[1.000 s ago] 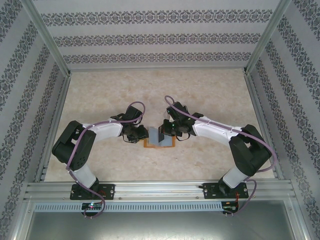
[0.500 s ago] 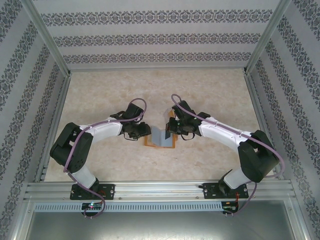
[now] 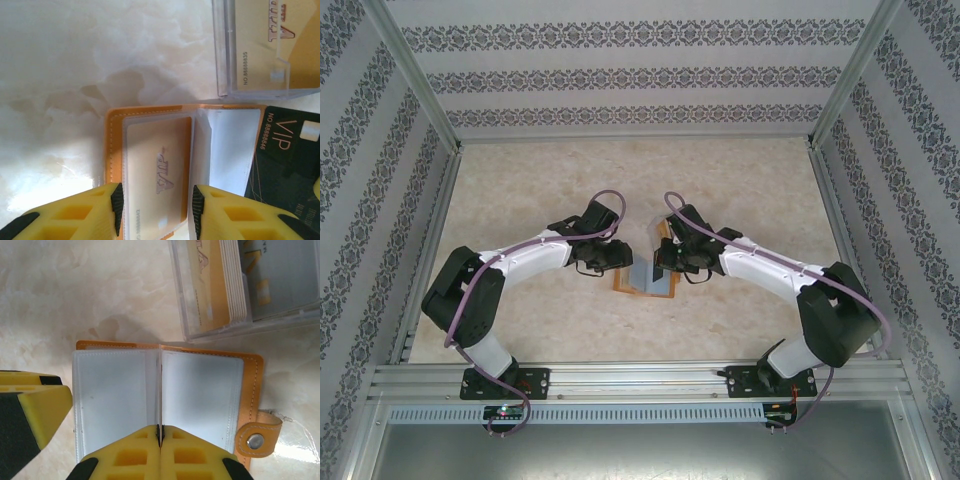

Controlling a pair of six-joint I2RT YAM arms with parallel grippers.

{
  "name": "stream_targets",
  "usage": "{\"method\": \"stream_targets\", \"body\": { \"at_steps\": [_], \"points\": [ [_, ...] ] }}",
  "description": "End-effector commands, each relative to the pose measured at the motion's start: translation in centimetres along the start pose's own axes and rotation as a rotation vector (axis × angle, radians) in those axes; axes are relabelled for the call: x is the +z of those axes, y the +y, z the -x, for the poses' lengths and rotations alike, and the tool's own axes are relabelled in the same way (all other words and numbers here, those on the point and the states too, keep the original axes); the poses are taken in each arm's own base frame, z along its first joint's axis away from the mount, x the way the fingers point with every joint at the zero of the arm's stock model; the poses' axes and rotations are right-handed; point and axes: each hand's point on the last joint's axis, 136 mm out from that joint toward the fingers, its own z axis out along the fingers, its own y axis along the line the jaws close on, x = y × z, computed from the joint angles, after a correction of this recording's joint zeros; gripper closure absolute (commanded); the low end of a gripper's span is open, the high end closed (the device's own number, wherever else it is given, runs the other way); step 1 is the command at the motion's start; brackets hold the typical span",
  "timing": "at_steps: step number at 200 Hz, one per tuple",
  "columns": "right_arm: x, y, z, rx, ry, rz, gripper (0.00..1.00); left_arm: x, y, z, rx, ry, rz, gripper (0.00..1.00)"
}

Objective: Put the credit cards into the card holder
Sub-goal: Flip over the card slot in the card holder.

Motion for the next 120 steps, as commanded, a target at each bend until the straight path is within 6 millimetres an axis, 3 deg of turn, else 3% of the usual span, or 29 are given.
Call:
{"method": "stream_targets", "body": {
  "at_steps": [1, 55, 76, 120],
  "points": [
    [-0.4, -0.2, 0.2, 0.020, -0.022, 0.015, 0.99, -0.7, -0.5, -0.2, 0.039, 0.000, -0.001, 0.54],
    [-1.4, -1.8, 0.4, 0.043, -0.044, -0.007, 0.98, -1.0, -1.3, -0.2, 0.085, -0.002, 0.022, 0.47],
    [-1.7, -1.9, 0.4, 0.052, -0.047, 0.011, 0.98, -1.5, 0.4, 0.2, 0.074, -0.025, 0.138, 0.43],
    [-1.0, 1.9, -0.2, 0.007, -0.016, 0.114, 1.00, -2.4, 1.5, 0.5, 0.052, -0.067, 0.182, 0.44]
  ]
}}
